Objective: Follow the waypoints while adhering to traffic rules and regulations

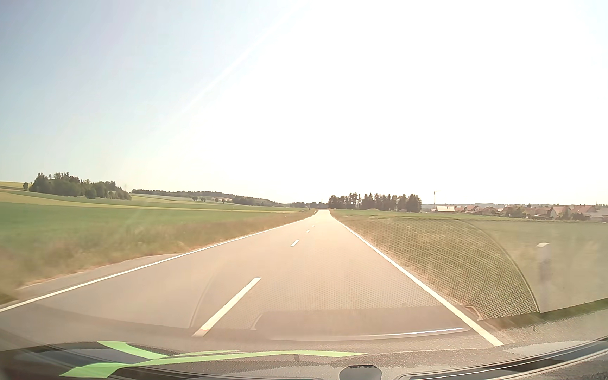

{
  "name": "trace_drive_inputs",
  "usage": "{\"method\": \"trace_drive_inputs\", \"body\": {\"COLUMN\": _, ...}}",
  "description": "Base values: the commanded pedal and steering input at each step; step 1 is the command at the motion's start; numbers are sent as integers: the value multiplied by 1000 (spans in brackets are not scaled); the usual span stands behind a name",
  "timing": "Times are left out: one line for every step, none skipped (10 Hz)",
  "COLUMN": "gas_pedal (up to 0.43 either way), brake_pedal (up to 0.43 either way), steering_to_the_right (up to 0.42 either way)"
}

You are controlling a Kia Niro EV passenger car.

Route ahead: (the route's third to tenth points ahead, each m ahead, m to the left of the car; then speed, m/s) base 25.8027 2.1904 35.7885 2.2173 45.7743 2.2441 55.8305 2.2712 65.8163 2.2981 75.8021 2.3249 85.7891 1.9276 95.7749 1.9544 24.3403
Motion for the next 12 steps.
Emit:
{"method": "trace_drive_inputs", "body": {"gas_pedal": 150, "brake_pedal": 0, "steering_to_the_right": -1}}
{"method": "trace_drive_inputs", "body": {"gas_pedal": 157, "brake_pedal": 0, "steering_to_the_right": -1}}
{"method": "trace_drive_inputs", "body": {"gas_pedal": 189, "brake_pedal": 0, "steering_to_the_right": -1}}
{"method": "trace_drive_inputs", "body": {"gas_pedal": 197, "brake_pedal": 0, "steering_to_the_right": -1}}
{"method": "trace_drive_inputs", "body": {"gas_pedal": 197, "brake_pedal": 0, "steering_to_the_right": -1}}
{"method": "trace_drive_inputs", "body": {"gas_pedal": 197, "brake_pedal": 0, "steering_to_the_right": -1}}
{"method": "trace_drive_inputs", "body": {"gas_pedal": 209, "brake_pedal": 0, "steering_to_the_right": -1}}
{"method": "trace_drive_inputs", "body": {"gas_pedal": 209, "brake_pedal": 0, "steering_to_the_right": -1}}
{"method": "trace_drive_inputs", "body": {"gas_pedal": 197, "brake_pedal": 0, "steering_to_the_right": -1}}
{"method": "trace_drive_inputs", "body": {"gas_pedal": 197, "brake_pedal": 0, "steering_to_the_right": -1}}
{"method": "trace_drive_inputs", "body": {"gas_pedal": 197, "brake_pedal": 0, "steering_to_the_right": -1}}
{"method": "trace_drive_inputs", "body": {"gas_pedal": 197, "brake_pedal": 0, "steering_to_the_right": -1}}
